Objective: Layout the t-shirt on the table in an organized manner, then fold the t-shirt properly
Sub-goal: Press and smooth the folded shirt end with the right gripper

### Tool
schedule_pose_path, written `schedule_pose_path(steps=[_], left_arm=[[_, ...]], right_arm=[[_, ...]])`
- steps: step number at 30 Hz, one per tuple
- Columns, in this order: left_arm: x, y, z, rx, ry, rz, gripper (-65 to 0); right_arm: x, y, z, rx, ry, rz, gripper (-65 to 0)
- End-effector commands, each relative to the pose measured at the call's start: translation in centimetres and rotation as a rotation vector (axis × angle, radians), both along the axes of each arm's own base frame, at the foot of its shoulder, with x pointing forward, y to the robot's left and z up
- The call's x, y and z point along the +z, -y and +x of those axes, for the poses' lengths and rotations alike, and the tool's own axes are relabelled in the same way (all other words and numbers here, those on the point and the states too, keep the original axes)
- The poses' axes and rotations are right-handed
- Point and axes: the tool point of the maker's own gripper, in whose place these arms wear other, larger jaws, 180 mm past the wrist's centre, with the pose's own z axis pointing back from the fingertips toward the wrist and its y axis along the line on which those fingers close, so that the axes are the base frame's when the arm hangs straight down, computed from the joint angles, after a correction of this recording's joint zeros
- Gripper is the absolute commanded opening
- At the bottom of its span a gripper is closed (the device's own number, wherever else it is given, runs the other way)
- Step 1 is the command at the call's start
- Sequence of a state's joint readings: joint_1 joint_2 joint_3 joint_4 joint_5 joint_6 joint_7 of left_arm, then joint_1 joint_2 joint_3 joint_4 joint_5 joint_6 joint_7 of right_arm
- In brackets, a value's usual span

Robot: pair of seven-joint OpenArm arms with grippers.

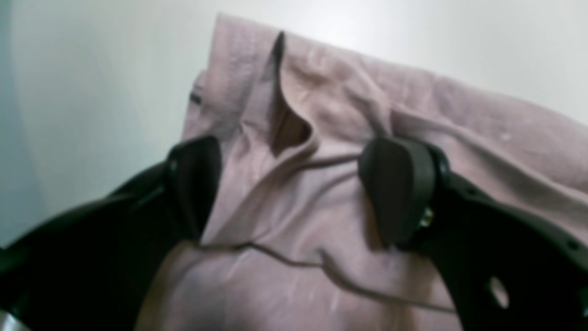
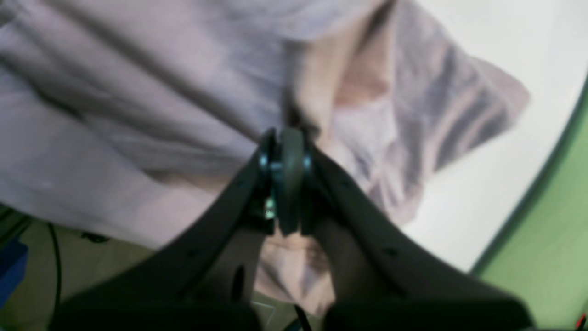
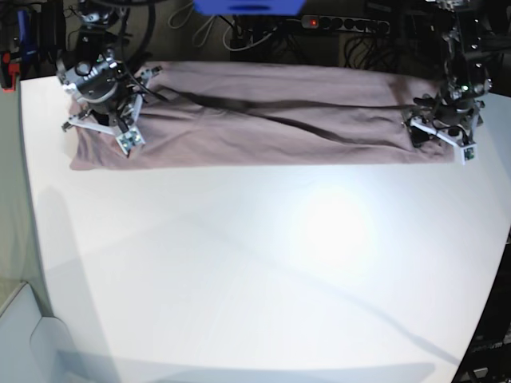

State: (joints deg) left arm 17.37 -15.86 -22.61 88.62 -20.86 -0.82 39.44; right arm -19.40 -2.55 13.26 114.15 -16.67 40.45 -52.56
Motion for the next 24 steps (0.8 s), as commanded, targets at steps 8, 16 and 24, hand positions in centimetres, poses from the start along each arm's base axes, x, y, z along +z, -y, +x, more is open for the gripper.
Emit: schedule_pose_path(steps=[8, 16, 24], left_arm=[[0.1, -0.1, -0.3, 0.003, -0.014, -0.004, -14.6], [0.1, -0.1, -0.4, 0.002, -0.016, -0.004, -14.6], [0.3, 1.3, 0.1, -0.112, -0.002, -0.021, -14.5]], right_arm=[[0.6, 2.2, -0.2, -0.059, 0.013, -0.032, -61.0], [0.1, 2.1, 0.7, -0.063, 0.017, -0.018, -40.2], [2.0, 4.0, 0.9, -0.150, 0.076, -0.034, -40.6]])
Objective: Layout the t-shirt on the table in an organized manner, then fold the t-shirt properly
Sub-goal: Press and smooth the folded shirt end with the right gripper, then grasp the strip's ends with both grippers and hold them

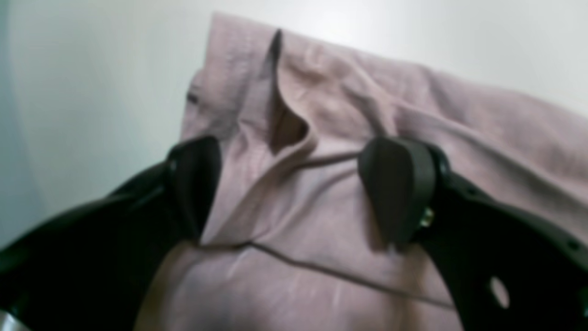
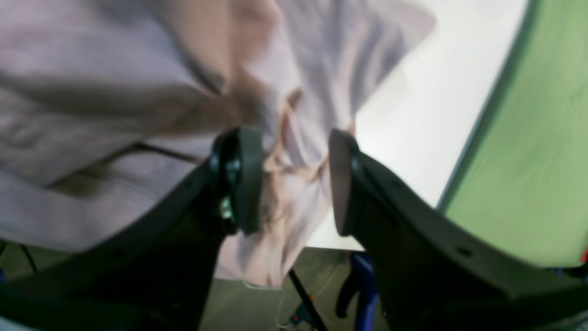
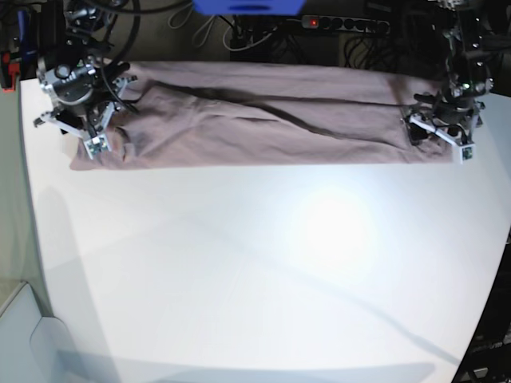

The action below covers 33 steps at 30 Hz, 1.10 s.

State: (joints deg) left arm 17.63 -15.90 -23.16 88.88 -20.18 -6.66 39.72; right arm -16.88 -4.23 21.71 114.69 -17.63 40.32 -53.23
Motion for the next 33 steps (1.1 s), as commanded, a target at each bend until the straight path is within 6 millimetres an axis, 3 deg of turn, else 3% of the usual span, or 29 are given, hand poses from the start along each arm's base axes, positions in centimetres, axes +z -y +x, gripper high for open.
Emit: schedule_pose_path(steps=[1, 8, 16, 21, 28, 33], left_arm=[[0.2, 0.7, 0.0, -0.049, -0.002, -0.021, -14.5], [0.2, 1.6, 0.1, -0.115, 0.002, -0.032, -14.6], [0.2, 1.6, 0.1, -0.115, 0.001, -0.030, -14.6], [0.2, 1.6, 0.1, -0.115, 0.001, -0.030, -14.4], [0.2, 1.5, 0.0, -0.116, -0.001, -0.026, -14.3], [0.5, 0.5, 0.0, -0.088, 0.009, -0.019, -14.3]], right_arm=[[1.0, -0.3, 0.8, 0.005, 0.050, 0.009, -40.6], [0.8, -1.5, 0.9, 0.000, 0.057, 0.046, -40.7], [2.2, -2.4, 3.9, -0.009, 0.132, 0.076, -40.7], [1.0, -2.5, 6.2, -0.010, 0.124, 0.110, -40.7], [-2.4, -0.3, 6.8, 0.001, 0.019, 0.098, -40.7], [-2.6, 1.2, 6.5, -0.025, 0.047, 0.100, -40.7]])
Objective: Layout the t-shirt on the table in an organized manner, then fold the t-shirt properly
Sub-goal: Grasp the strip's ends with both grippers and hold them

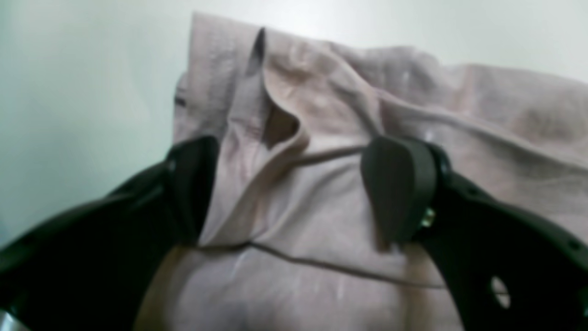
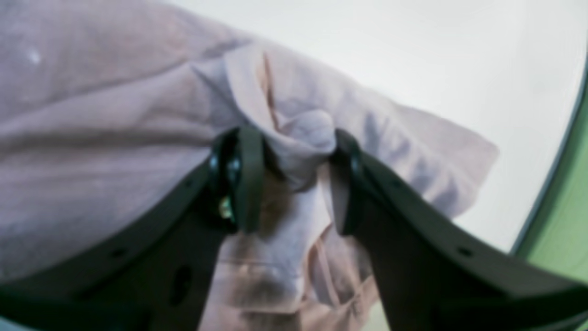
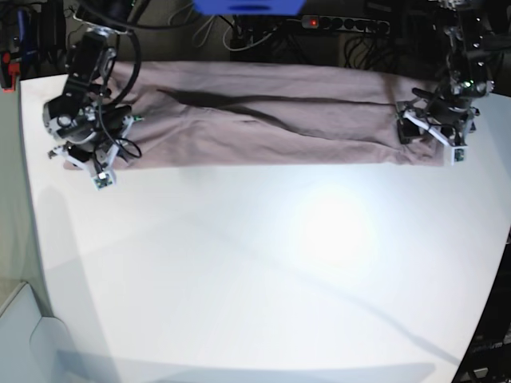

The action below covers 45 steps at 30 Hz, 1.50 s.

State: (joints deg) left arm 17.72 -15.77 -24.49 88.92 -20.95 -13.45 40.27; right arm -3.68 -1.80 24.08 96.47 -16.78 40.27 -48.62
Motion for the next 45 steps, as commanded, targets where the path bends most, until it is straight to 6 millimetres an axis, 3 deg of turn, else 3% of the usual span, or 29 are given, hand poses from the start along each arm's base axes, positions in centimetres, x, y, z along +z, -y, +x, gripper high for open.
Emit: schedule_pose_path(steps=[1, 4, 8, 27, 37, 43, 45], left_arm=[[0.5, -1.3, -0.2, 0.025, 0.005, 0.016, -14.3], [0.9, -2.6, -0.1, 0.061, 0.017, 0.025, -14.3], [1.1, -3.0, -0.1, 0.067, 0.021, 0.031, -14.3], [1.0, -2.8, -0.3, 0.065, 0.014, 0.029, -14.2], [2.3, -2.6, 0.7, 0.046, 0.054, 0.043, -14.2], [5.3, -1.8, 1.9, 0.012, 0.135, 0.076, -14.2], [5.5, -1.8, 1.7, 0.008, 0.134, 0.083, -14.2]], right_arm=[[0.8, 1.5, 0.3, -0.031, 0.029, -0.020, -40.7], [1.0, 3.2, -0.3, -0.083, 0.034, -0.030, -40.7], [1.4, 4.7, -0.5, -0.102, 0.036, -0.053, -40.7], [-0.6, 4.2, -1.2, -0.104, -0.016, -0.019, -40.7], [-0.6, 4.0, -1.0, -0.100, -0.014, -0.016, -40.7], [-0.6, 3.9, -1.0, -0.098, -0.014, -0.016, -40.7], [-0.6, 3.9, -1.0, -0.098, -0.014, -0.016, -40.7]])
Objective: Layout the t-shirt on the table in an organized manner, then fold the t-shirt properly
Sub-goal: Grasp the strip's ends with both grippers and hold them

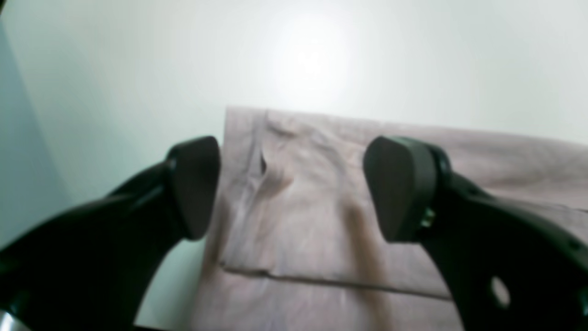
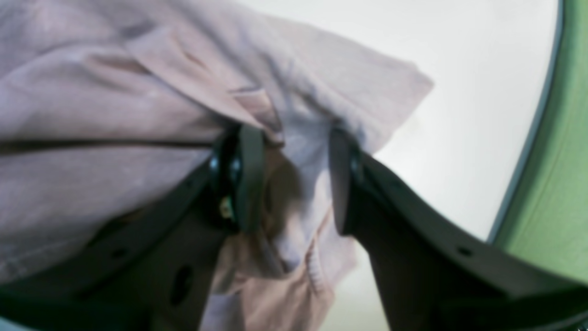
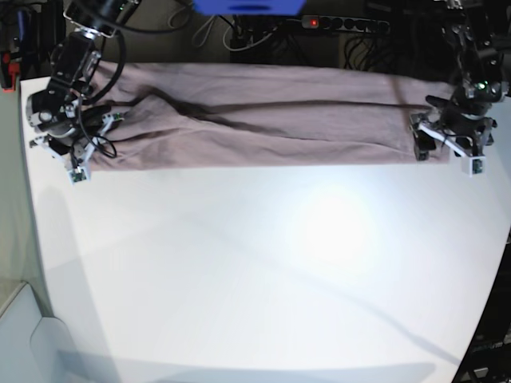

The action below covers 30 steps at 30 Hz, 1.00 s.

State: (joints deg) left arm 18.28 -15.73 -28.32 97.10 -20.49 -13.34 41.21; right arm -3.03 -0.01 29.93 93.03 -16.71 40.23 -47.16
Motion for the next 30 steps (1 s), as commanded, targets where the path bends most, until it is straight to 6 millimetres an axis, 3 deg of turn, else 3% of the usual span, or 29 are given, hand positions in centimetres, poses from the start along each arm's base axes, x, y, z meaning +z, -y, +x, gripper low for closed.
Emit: schedule_pose_path(steps=[1, 8, 11, 14, 23, 27, 30], left_arm=[[0.5, -0.7, -0.3, 0.001, 0.006, 0.022, -14.2], [-2.0, -1.5, -1.8, 0.029, -0.068, 0.006, -14.2], [-2.6, -3.5, -2.9, 0.090, -0.090, 0.007, -14.2], [-2.7, -4.4, -3.3, 0.117, -0.092, 0.008, -14.2], [-3.4, -4.1, -3.4, 0.119, -0.107, -0.006, -14.2], [-4.6, -4.1, -4.1, 0.130, -0.139, -0.023, -14.2], [-6.3, -3.0, -4.7, 0.098, -0.193, -0.041, -14.6]], right_arm=[[0.3, 0.2, 0.2, -0.004, 0.003, -0.010, -40.7], [0.3, 0.2, 0.2, -0.004, 0.003, -0.008, -40.7], [0.3, 0.1, 0.2, -0.002, 0.003, -0.008, -40.7], [0.3, 0.1, 0.3, -0.002, 0.004, -0.007, -40.7], [0.3, 0.1, 0.3, -0.002, 0.005, -0.006, -40.7], [0.3, 0.1, 0.3, -0.002, 0.005, -0.006, -40.7], [0.3, 0.1, 0.3, -0.002, 0.005, -0.006, -40.7]])
